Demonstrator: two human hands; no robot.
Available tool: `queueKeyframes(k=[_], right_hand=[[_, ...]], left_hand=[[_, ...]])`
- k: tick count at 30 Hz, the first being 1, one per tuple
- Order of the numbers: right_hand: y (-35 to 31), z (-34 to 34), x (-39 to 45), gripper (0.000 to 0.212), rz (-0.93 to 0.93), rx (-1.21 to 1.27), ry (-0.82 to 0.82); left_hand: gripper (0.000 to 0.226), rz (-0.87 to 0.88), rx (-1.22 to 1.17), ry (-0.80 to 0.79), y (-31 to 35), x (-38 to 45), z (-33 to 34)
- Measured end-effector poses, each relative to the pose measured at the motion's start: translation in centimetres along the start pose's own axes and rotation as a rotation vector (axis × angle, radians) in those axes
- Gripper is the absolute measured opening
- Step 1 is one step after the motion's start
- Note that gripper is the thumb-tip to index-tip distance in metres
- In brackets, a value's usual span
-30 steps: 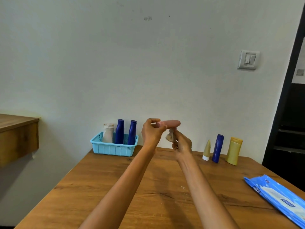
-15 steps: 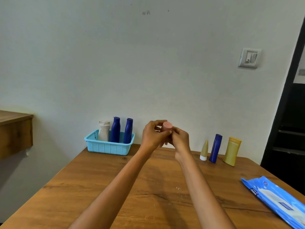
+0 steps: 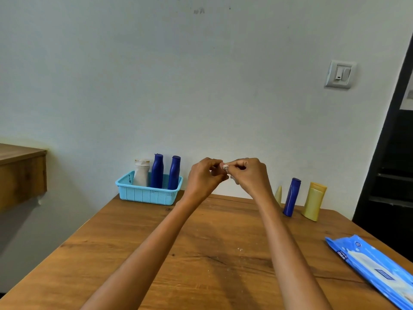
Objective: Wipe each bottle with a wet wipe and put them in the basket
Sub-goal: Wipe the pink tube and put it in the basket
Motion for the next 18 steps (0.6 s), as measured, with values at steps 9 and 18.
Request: queueKeyframes(k=[9,18], right_hand=[[0.1,-0.4,0.0,0.027,-0.092,-0.101,0.038],[0.4,-0.8,-0.3,0.015,-0.106,0.083,-0.119]], left_hand=[[0.035,0.049,0.043,-0.039,1.0,0.2,0.2],[0.043,0.004,0.08,-0.035,-0.2,0.3,-0.2]])
Point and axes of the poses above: each hand's wrist, its own x-axis towards the middle knuckle, its own z-axis out of the palm, y = z × x, the point moved 4 cm from there along x, towards the middle knuckle, and after that the axes turned 5 degrees about -z, right-handed, at the moved point
